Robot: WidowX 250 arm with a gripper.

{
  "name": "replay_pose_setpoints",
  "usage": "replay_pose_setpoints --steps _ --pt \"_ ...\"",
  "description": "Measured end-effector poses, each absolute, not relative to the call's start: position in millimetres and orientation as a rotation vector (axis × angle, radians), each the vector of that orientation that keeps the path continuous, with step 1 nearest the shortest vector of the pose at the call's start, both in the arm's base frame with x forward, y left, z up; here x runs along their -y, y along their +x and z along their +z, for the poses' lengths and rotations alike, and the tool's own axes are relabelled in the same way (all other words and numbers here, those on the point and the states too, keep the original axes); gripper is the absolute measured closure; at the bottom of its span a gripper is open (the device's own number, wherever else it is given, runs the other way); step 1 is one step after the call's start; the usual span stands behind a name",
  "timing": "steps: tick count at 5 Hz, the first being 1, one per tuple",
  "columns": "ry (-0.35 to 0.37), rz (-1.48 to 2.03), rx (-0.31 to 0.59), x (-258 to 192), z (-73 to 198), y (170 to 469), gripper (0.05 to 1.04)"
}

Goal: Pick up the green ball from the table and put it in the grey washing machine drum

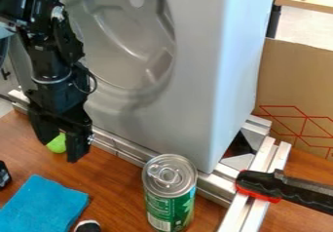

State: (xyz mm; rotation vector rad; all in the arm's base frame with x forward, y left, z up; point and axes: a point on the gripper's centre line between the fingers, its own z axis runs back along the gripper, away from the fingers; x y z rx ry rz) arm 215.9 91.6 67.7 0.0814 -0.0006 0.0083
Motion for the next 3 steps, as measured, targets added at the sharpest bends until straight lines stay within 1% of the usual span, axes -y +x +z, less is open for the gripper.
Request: replay_pose_setpoints --steps 1,2,3 --pt "0.077 0.010 -0.017 -91 62 213 0.083" --pt "0.211 -0.032 -0.074 -104 19 202 0.083" --pt "0.312 -0.026 -0.075 -115 -2 199 0.083"
